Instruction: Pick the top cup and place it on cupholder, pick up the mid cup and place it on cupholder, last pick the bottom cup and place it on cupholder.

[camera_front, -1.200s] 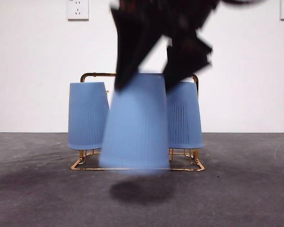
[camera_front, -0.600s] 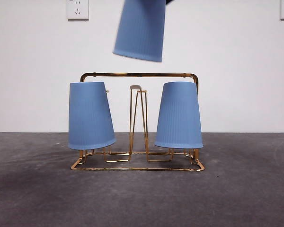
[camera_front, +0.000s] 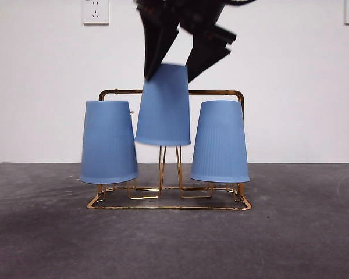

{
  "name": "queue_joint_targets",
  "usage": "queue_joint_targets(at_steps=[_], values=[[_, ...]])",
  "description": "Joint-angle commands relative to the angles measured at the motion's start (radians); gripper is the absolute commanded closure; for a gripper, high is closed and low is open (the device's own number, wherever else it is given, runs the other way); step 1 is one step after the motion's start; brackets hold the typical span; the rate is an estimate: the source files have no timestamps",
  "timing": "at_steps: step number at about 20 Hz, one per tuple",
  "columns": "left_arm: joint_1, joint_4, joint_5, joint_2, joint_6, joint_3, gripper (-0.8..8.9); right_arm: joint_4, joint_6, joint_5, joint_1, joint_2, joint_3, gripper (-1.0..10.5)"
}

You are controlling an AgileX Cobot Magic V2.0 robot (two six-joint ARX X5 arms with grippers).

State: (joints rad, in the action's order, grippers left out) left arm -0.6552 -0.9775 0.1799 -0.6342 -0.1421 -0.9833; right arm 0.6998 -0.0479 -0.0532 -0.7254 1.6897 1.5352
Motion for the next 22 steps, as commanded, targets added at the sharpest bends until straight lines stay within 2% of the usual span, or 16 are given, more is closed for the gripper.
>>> queue_joint_targets(at_steps=[1,11,17,22], values=[[-0.007,0.005,0.002,-0.005,0.002,-0.008,3.81,-0.016,0.017,-0.002,-0.006,0.043,0.021,6.7],[-0.007,0.005,0.002,-0.005,0.002,-0.008,3.81,-0.018,0.03,0.0,0.003,0.099,0.021,5.5],[-0.007,0.005,0.002,-0.005,0.002,-0.008,3.81,-0.014,0.03,0.002,0.002,0.091,0.026,5.4],[-0.007,0.005,0.002,-0.005,0.002,-0.008,3.81,0.027,0.029,0.005,0.001,-0.015,0.029,5.4]])
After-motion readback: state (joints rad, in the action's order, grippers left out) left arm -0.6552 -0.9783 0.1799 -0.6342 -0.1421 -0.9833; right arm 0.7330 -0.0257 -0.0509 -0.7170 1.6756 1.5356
